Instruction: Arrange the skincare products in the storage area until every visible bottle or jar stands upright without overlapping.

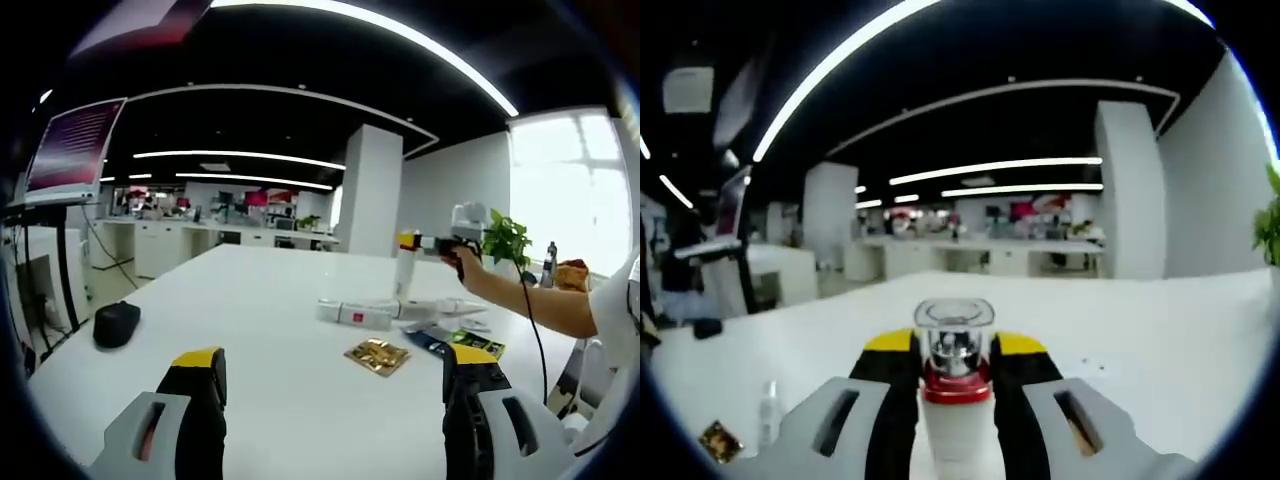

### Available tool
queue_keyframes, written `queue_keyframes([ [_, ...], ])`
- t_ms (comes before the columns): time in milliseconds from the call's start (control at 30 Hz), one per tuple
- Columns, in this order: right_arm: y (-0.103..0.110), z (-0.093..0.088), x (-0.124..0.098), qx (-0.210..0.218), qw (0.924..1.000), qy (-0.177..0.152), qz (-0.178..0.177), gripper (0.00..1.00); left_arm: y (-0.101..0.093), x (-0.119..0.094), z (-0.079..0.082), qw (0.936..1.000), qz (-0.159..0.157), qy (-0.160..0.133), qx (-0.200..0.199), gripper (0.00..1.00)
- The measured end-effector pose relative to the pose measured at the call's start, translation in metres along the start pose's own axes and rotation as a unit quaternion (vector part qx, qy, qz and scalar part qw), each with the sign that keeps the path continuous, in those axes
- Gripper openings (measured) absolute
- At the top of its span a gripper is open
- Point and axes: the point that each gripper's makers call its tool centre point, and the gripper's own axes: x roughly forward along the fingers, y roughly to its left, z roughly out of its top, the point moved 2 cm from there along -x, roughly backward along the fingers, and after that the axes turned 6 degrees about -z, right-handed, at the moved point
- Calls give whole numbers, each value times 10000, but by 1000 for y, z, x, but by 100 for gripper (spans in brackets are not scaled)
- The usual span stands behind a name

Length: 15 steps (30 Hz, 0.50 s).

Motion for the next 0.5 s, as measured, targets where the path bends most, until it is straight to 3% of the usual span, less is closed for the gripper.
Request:
queue_keyframes([
  [300, 6, -1, -2, -148, 9993, -284, 193, 26, -3, 7, -6, 9999, -54, 110, 33, 92],
  [433, 2, -1, -3, 240, 9974, -638, 228, 27, -7, 9, -9, 9998, -92, 154, 73, 92],
  [500, -2, -3, -2, 384, 9966, -673, 266, 32, -8, 9, -9, 9998, -126, 157, 47, 92],
])
